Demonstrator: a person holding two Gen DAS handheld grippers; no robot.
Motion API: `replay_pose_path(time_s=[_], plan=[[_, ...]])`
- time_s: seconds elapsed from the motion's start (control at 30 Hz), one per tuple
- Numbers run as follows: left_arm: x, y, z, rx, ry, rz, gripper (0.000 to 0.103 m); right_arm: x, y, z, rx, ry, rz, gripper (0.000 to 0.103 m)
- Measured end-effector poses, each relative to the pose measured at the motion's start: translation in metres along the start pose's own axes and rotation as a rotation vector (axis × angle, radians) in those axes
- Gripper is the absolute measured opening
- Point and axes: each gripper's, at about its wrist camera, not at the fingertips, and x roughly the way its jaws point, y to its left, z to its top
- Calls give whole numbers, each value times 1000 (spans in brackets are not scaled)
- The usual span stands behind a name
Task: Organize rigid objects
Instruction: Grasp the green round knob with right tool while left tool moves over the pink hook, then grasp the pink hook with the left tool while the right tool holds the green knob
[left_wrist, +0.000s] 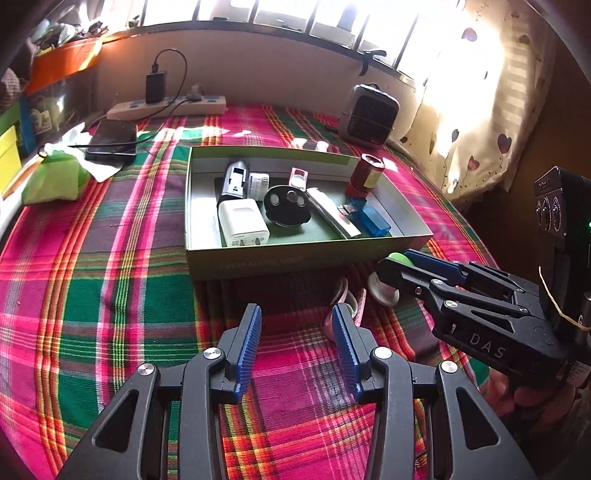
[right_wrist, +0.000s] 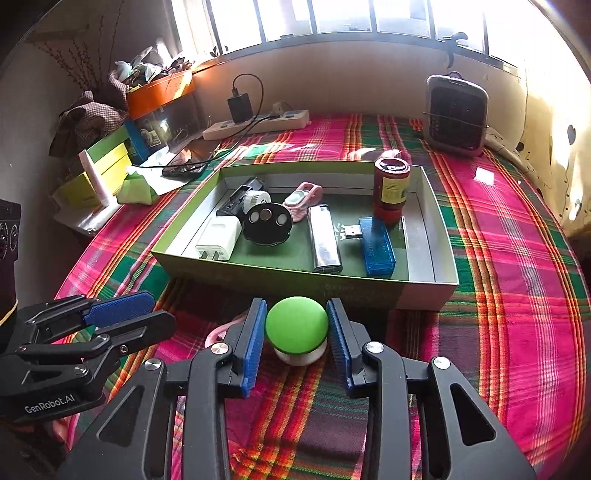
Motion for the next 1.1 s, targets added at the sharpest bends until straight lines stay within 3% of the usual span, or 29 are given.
replay_pose_path(time_s=[0.17,0.53,0.77,1.1], plan=[[9,-14,0,31,24,-22,43,-8,-13,-3,25,-12,-3,35],[35,-41,4,104,68,12,44,-25,-42,-12,61,-38,-28,35],[42,-45,4,122,65,61,44,-28,-50,-13,69,-46,-30,35],[43,-46,5,124,47,66,44,-27,-51,-14,63,-43,-21,35]])
